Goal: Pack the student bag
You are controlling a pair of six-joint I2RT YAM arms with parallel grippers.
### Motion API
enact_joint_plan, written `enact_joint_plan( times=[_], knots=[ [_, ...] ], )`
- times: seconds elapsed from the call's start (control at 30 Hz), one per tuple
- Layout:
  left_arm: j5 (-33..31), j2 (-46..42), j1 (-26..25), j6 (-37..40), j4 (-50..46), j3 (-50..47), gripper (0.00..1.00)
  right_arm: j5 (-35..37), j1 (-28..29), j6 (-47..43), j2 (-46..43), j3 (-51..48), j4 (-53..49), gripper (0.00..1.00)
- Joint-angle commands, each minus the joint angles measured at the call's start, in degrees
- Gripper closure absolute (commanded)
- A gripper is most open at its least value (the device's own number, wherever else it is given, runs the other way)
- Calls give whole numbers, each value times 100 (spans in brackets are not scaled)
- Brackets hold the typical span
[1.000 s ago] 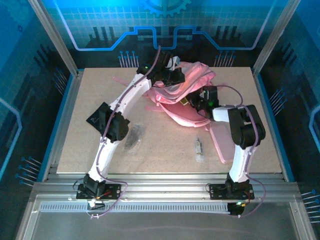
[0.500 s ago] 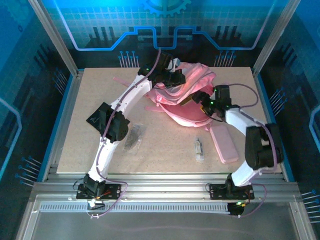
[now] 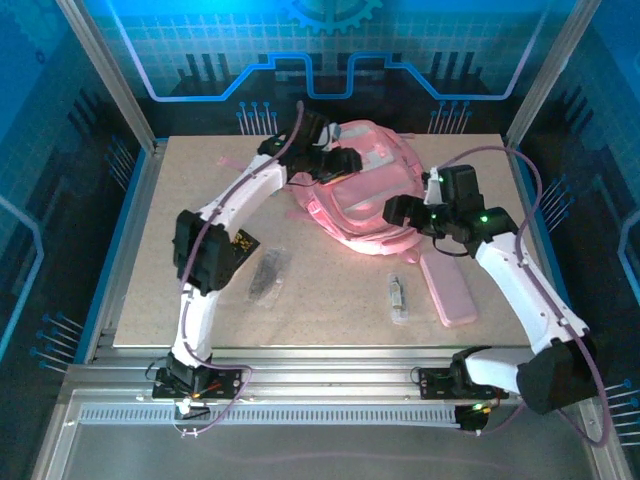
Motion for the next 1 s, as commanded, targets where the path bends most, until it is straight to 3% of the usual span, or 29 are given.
enact_joint_plan(
  times=[0.0, 0.17, 0.4, 0.67, 0.97],
  knots=[
    [-187, -1009, 251, 54, 282, -948, 36, -76, 474, -231, 198, 406, -259, 14],
    [-634, -2217, 793, -134, 684, -2825, 32, -231, 1283, -137, 1209, 920, 480, 16],
    [-1078, -3365, 1950, -354, 877, -4784, 31, -300, 2089, -285, 3133, 1914, 1436, 19],
    [-1920, -3806, 2778, -371, 715, -5737, 26, -384, 2761, -158, 5239, 3415, 1783, 25],
    [-2076, -4149, 4101, -855, 867, -6520, 22, -500, 3145, -159, 6995, 5075, 1432, 28]
  ],
)
